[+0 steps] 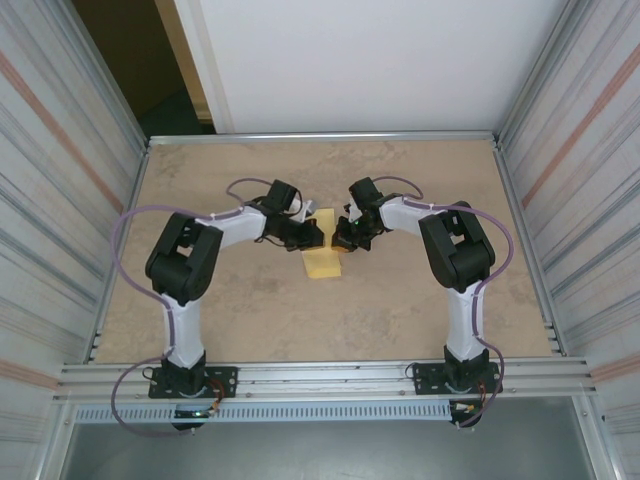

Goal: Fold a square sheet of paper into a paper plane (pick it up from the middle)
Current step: First fold the square sheet of paper in half at the center of the table.

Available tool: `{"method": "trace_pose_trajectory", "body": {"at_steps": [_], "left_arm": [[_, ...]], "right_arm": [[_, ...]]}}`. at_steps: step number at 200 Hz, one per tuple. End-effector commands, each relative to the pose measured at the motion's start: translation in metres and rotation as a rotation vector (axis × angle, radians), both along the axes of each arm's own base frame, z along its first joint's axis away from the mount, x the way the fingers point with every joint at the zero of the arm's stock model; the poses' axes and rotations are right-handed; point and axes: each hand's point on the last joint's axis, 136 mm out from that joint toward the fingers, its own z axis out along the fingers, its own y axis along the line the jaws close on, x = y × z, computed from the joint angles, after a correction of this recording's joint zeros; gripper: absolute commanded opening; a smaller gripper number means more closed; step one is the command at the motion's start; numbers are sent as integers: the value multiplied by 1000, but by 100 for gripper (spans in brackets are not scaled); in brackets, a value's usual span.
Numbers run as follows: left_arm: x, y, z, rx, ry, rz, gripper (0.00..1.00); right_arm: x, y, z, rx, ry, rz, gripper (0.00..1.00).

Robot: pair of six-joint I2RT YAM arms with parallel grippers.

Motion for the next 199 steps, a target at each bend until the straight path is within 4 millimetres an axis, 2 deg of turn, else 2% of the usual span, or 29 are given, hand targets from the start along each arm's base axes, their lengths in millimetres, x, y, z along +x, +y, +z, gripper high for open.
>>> {"method": "trace_pose_trajectory", "body": {"at_steps": [1, 17, 43, 62, 76, 91, 108, 127, 146, 163, 180, 193, 195, 199], "left_arm": [[8, 8, -19, 18, 42, 27, 8], [9, 23, -34, 51, 68, 55, 7], [9, 52, -43, 81, 83, 98, 7], [13, 77, -42, 88, 84, 150, 7], [17, 87, -33, 74, 80, 184, 7], [21, 79, -10, 39, 37, 172, 7], [23, 57, 12, 33, -29, 122, 7], [25, 35, 21, 7, -60, 92, 7], [28, 17, 14, -14, -48, 75, 7], [34, 9, 2, -7, -27, 70, 7], [42, 8, -7, 5, -18, 76, 7], [48, 13, -7, 10, -25, 82, 7], [47, 16, -17, 21, -5, 86, 7], [47, 18, -22, 28, 4, 88, 7]], "right_arm": [[-61, -69, -93, -377, 217, -36, 0], [-62, -71, -95, -384, 221, -36, 0], [-64, -73, -97, -395, 224, -35, 0], [-66, -76, -98, -404, 227, -36, 0], [-66, -78, -99, -410, 227, -37, 0], [-67, -78, -99, -411, 226, -31, 0], [-66, -77, -98, -410, 224, -27, 0], [-66, -78, -98, -415, 224, -25, 0], [-67, -79, -99, -416, 226, -22, 0], [-68, -80, -99, -419, 227, -22, 0], [-70, -81, -101, -421, 229, -19, 0], [-70, -81, -101, -419, 230, -18, 0], [-70, -81, -101, -420, 231, -18, 0], [-70, -80, -101, -418, 229, -18, 0]]}}
